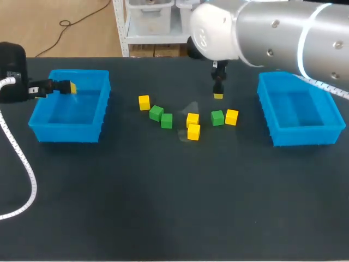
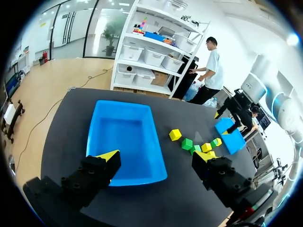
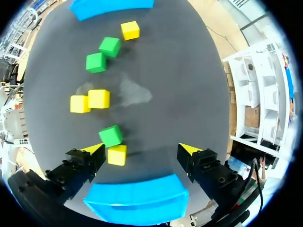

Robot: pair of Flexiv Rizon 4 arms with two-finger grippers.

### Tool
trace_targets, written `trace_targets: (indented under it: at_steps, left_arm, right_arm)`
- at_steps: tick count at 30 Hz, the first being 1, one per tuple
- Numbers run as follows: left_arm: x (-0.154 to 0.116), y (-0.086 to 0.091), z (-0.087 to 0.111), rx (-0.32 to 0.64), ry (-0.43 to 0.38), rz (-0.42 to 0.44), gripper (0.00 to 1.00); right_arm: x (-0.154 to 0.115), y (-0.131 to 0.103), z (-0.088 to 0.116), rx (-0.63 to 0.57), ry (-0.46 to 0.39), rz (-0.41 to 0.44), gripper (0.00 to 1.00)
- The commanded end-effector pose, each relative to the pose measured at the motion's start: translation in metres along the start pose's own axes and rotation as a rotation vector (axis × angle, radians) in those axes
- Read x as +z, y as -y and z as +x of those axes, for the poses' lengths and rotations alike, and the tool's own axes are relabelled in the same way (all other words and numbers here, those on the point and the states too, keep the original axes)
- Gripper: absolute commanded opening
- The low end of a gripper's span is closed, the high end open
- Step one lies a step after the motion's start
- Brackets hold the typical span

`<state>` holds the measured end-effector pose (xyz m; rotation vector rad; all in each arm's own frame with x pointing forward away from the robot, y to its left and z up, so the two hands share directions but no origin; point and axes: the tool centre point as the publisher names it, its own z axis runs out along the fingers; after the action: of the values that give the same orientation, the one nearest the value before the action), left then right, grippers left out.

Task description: Put the green cubes in the right bin and the yellow cubes in the left bin.

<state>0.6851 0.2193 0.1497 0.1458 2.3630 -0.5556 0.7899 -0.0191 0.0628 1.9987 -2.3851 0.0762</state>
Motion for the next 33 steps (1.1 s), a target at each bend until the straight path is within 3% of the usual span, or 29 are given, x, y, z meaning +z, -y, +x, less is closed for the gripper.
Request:
trace_targets:
  at_steps: [1,15,33]
  left_arm:
    - [0.003,0.001,-0.002,0.003,-0.005,-0.007,1.0]
    - [0.012,0.008,0.001,0.043,-0.029,0.005,1.0]
    - [0.013,0.004,0.004,0.025,-0.038,-0.007,1.0]
  right_arm:
    - [0.004,-0.034,0.011,-0.009,0.034,0.034,1.0]
    - [0.024,-0.085,0.007,0.007,0.062,0.0,1.0]
    - [0.048,-0.057,-0.001,0.019,0.052,0.034,1.0]
